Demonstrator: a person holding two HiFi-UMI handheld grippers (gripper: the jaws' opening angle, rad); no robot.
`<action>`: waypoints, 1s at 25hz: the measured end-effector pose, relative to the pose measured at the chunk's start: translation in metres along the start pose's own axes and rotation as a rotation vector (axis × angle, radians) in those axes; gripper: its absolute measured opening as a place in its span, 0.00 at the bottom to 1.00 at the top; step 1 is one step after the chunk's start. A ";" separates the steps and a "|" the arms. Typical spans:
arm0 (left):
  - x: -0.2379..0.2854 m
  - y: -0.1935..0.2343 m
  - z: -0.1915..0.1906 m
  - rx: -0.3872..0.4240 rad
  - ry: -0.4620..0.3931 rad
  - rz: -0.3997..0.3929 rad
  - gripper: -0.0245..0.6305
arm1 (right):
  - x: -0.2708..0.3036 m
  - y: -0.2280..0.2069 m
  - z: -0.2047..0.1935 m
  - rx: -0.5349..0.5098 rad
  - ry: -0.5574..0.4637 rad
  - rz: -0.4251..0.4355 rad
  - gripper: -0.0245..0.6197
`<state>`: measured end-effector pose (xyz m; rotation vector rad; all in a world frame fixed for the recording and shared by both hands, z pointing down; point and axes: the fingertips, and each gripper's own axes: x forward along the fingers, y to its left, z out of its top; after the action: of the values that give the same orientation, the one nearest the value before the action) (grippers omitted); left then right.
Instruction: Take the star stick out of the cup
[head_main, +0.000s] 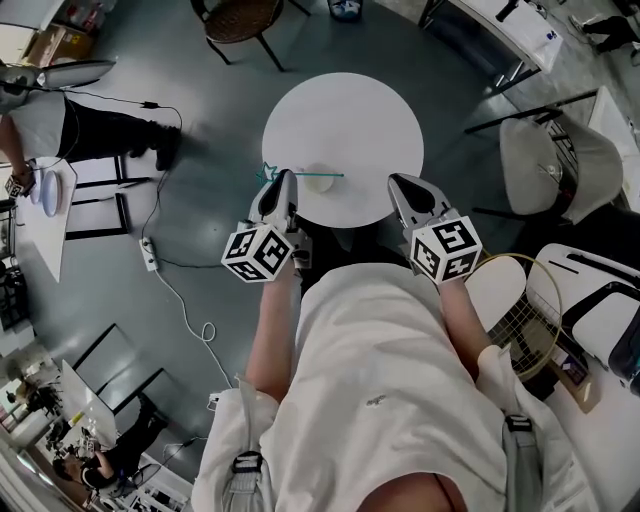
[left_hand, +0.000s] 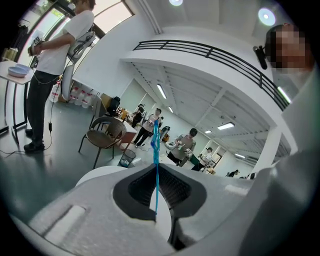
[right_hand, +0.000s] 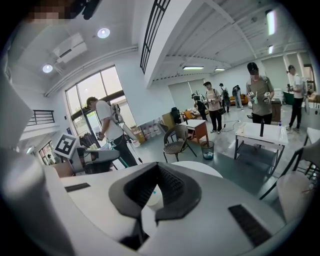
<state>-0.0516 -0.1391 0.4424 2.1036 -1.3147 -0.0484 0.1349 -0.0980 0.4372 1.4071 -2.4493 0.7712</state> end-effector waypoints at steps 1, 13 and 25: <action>-0.002 -0.004 0.002 0.017 -0.004 -0.002 0.07 | -0.001 0.001 0.001 -0.002 -0.004 0.005 0.05; -0.032 -0.049 0.002 0.270 -0.007 -0.015 0.07 | -0.005 0.017 0.003 -0.033 -0.037 0.087 0.05; -0.025 -0.081 -0.008 0.348 0.021 -0.053 0.07 | -0.009 0.014 0.010 -0.049 -0.043 0.119 0.05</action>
<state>0.0032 -0.0912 0.3976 2.4215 -1.3302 0.1925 0.1286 -0.0918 0.4202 1.2827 -2.5860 0.7068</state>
